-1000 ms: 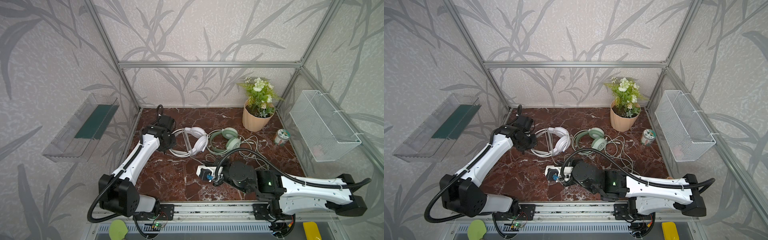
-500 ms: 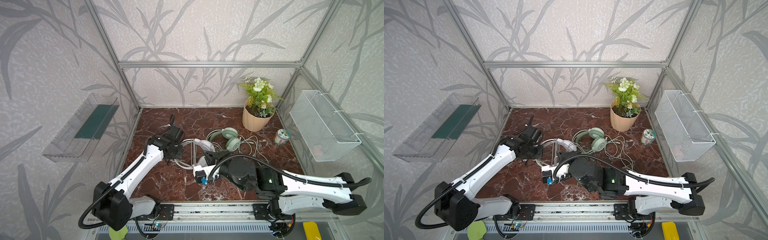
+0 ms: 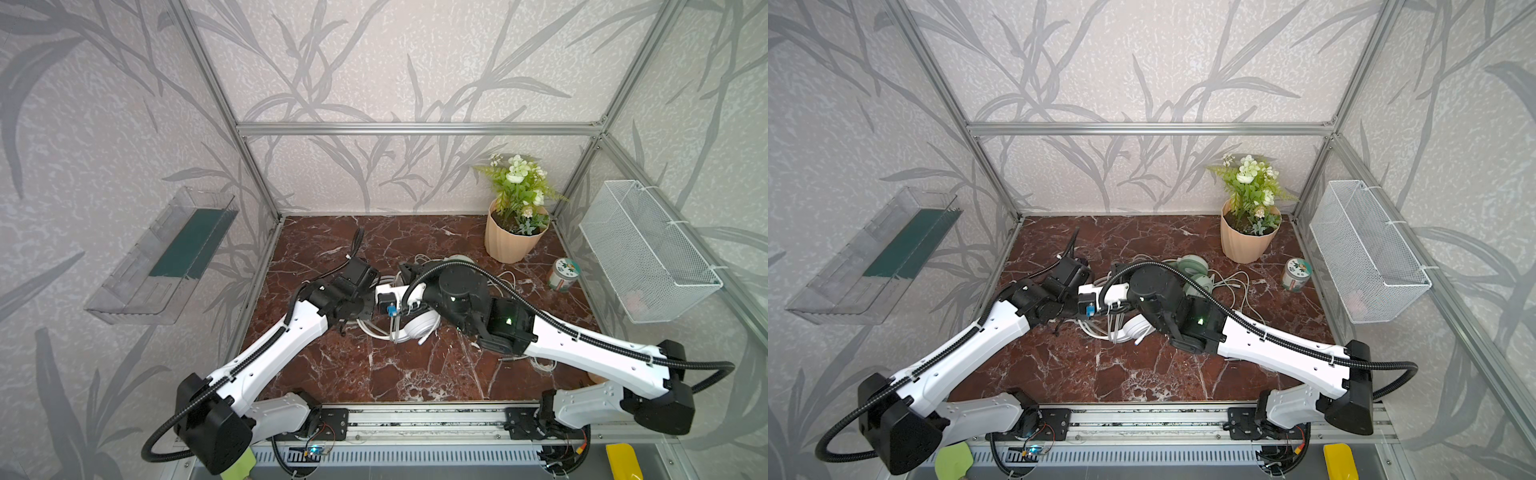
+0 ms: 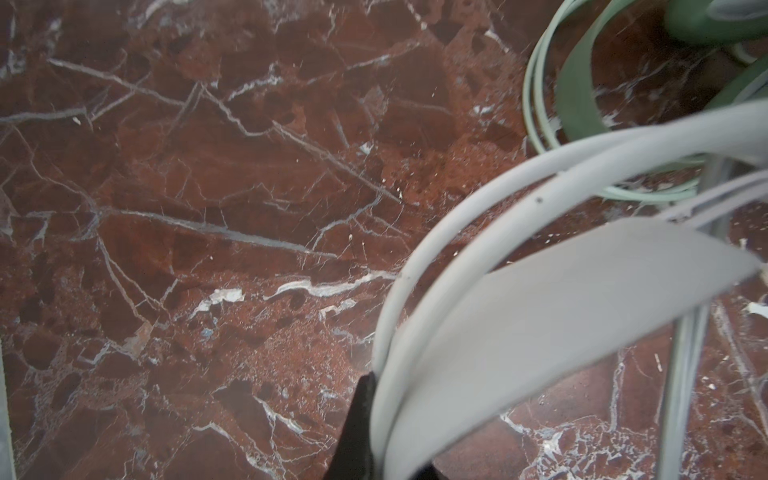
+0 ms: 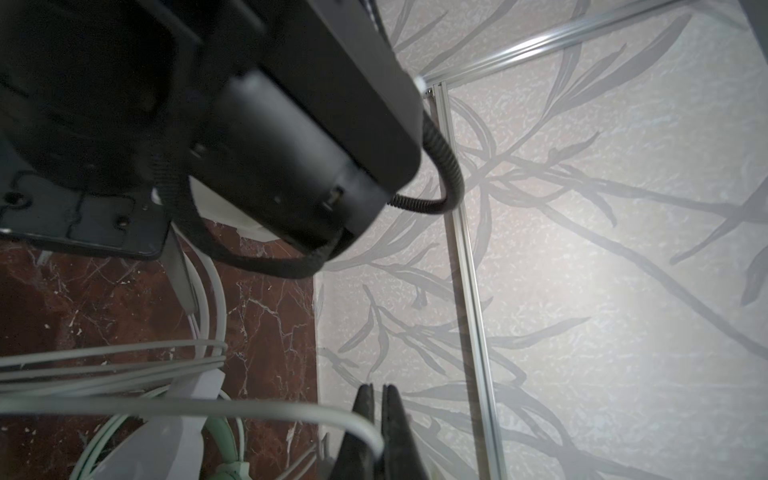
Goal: Wrap the headphones
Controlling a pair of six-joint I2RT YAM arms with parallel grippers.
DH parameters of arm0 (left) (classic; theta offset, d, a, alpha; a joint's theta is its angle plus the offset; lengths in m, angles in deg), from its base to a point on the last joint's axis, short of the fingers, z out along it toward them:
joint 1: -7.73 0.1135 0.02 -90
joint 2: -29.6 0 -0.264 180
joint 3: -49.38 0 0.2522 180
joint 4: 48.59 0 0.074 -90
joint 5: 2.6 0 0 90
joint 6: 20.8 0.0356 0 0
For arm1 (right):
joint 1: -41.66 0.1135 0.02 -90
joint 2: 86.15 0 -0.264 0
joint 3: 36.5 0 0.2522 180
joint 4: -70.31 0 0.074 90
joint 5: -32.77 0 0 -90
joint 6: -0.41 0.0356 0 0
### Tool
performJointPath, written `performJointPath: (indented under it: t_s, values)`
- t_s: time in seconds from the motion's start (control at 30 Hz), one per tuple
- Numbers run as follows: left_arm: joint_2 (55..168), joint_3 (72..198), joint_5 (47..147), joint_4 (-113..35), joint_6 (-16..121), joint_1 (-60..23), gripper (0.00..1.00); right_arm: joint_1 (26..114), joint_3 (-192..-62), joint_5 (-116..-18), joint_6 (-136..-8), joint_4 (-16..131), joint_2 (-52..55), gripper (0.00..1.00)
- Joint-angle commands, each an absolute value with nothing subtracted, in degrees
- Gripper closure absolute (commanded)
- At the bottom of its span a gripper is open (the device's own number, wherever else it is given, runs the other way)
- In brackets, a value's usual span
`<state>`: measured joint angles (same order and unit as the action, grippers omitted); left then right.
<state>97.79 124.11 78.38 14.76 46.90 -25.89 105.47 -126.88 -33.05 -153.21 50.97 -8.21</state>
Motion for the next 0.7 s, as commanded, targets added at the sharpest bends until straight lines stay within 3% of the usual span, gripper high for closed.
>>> performJointPath:
  t_s: [0.0,0.23,0.47,0.67]
  values:
    - [94.97,122.62,75.16,14.92,49.63,-27.32,1.00,99.08,-132.59,-40.08,-145.17,56.33,-7.22,1.00]
    - [87.09,119.79,75.57,10.61,51.98,-30.91,1.00,87.62,-138.23,-49.58,-136.09,52.85,0.04,1.00]
    - [79.77,117.18,77.43,6.20,54.14,-32.54,1.00,82.62,-139.55,-58.77,-130.81,52.51,2.61,0.99]
    - [75.05,115.87,79.24,3.77,54.79,-32.64,1.00,78.56,-137.54,-69.98,-121.65,53.93,1.86,0.91]
